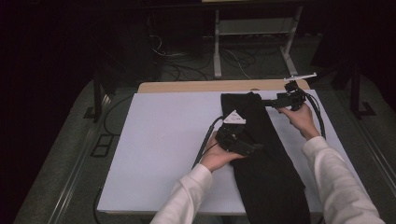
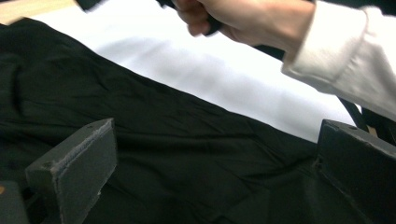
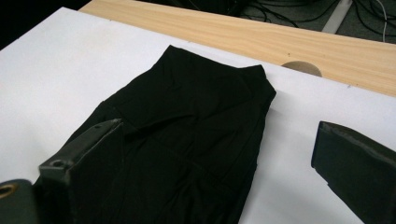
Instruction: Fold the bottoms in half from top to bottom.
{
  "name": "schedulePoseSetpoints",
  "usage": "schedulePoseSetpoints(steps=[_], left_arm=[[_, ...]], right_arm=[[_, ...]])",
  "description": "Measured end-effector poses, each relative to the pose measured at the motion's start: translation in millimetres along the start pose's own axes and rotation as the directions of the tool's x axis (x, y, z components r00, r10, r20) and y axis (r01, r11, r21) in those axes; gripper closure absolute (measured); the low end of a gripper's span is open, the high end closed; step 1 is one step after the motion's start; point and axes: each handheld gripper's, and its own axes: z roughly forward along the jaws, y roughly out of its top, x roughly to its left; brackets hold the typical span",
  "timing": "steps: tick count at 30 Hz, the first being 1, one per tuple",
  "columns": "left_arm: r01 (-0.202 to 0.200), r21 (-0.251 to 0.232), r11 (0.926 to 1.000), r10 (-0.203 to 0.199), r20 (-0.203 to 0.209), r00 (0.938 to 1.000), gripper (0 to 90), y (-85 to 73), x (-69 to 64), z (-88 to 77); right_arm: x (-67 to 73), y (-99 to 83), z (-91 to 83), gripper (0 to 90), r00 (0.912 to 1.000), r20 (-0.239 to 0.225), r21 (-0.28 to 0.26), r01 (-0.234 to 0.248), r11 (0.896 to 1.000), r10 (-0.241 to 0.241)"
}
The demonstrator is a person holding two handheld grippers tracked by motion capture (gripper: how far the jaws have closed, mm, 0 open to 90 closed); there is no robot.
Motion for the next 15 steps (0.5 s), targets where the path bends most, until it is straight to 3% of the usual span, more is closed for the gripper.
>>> schedulePoseSetpoints(steps=[5, 15], left_arm=[[-0.016, -0.009, 0.9998, 0.016, -0.045, 0.9989, 0.0, 6.7, 13.8, -4.8], [-0.014, -0.016, 0.9998, 0.012, -0.077, 0.9970, 0.0, 18.3, 34.7, -12.0]], right_arm=[[1.9, 0.2, -1.6, 2.7, 1.0000, -0.004, 0.002, 0.003, 1.000, -0.003], [6.6, 3.7, -8.0, 2.5, 0.9997, 0.001, -0.004, 0.022, 1.000, -0.022]])
